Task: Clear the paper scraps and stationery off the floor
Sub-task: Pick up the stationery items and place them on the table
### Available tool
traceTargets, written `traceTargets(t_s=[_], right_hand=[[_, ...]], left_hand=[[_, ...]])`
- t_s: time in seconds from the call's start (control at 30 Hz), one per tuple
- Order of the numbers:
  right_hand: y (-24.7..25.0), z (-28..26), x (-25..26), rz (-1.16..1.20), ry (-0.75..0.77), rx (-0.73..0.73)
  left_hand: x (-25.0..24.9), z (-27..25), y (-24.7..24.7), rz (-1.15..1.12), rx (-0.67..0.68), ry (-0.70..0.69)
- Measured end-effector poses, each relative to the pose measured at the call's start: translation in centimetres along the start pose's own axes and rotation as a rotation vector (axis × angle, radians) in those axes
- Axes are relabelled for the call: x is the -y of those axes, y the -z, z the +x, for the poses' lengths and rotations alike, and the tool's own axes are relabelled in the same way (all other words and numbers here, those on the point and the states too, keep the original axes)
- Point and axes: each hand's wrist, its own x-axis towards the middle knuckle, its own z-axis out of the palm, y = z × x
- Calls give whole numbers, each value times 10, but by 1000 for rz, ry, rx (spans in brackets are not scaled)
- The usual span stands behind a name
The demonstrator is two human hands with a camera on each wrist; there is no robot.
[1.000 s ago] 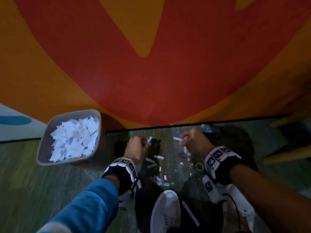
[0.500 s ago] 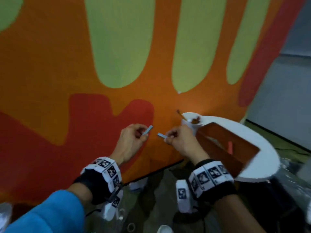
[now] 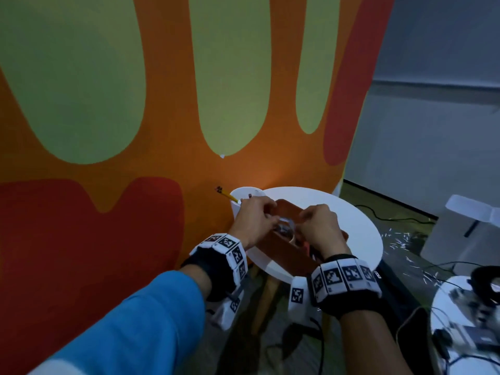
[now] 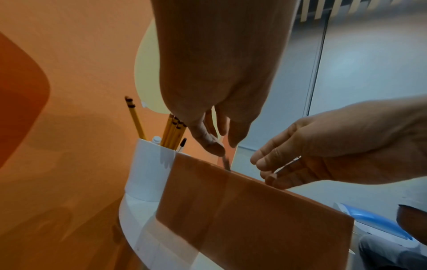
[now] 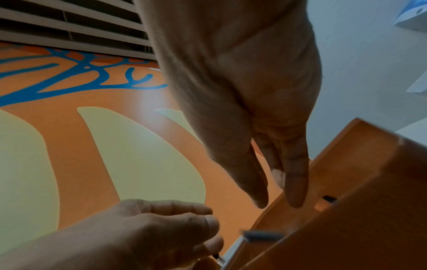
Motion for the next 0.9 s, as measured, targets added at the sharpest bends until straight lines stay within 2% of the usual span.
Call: traceTargets(t_s=[0.1,0.23,0.47,0.63,0.73,0.83,0.9], right_hand=[[-3,2,1,6,-6,18],[-4,-9,22,83,129,58],[-54,-55,85,134,413,375],[-135,-93,135,-4,525,616],[-180,-110,146,-39,540,716],[-265,-146,136,-70,497,878],[-326,-173,112,-138,434,1013]], left_hand=[[8,-5,8,-5,5,14],[25,-25,43,-88,-24,34],[73,-88,135,-69,-33,140],[141,-153,191,6,-40,265],[179,-186,202,34,-20,335],[243,-244,204,20,33,487],[288,-289,194,18,71,594]])
